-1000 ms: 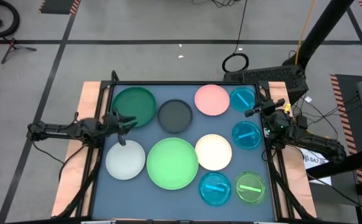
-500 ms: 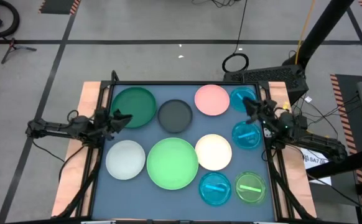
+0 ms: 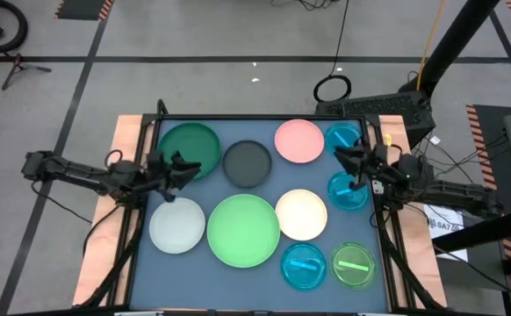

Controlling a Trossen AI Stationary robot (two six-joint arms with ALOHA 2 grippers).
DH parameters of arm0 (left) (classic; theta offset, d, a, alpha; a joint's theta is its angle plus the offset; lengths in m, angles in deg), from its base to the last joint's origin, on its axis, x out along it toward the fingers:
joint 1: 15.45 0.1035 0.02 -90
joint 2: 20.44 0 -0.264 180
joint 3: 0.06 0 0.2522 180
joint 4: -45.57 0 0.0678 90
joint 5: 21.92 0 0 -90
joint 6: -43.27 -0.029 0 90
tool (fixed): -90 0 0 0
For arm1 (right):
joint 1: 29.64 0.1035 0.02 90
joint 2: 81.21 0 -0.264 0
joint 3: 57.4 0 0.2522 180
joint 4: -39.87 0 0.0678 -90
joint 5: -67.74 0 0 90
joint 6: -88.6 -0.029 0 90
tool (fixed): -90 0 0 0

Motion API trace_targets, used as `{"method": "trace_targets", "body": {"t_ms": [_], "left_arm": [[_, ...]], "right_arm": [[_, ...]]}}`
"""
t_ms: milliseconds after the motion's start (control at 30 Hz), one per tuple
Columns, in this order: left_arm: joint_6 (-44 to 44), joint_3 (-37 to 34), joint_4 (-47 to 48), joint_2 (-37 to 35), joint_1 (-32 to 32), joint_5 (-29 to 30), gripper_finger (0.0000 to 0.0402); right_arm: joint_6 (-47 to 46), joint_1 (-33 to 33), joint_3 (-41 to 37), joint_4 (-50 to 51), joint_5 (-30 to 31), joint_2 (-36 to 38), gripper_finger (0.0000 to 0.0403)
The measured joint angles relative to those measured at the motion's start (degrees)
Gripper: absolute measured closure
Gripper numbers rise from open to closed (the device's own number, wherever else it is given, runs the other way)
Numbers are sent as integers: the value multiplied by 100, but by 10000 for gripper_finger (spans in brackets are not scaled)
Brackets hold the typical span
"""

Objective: Stack plastic plates
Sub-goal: Stack the light green plate on top of the dark green plate

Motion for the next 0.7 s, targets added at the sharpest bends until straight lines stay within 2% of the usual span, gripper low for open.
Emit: {"method": "trace_targets", "body": {"t_ms": [133, 400, 567, 700], "left_arm": [[84, 693, 864, 766, -50, 0, 273], [1149, 2025, 4011, 1839, -54, 413, 273], [1642, 2599, 5491, 2411, -179, 300, 273], [1538, 2917, 5983, 2790, -248, 197, 273]], "right_arm": [[514, 90, 492, 555, 3, -405, 316], [729, 158, 1037, 1756, 16, -992, 316], [954, 306, 1062, 1782, 16, -1155, 316], [1016, 397, 1062, 1620, 18, -1156, 316]]}}
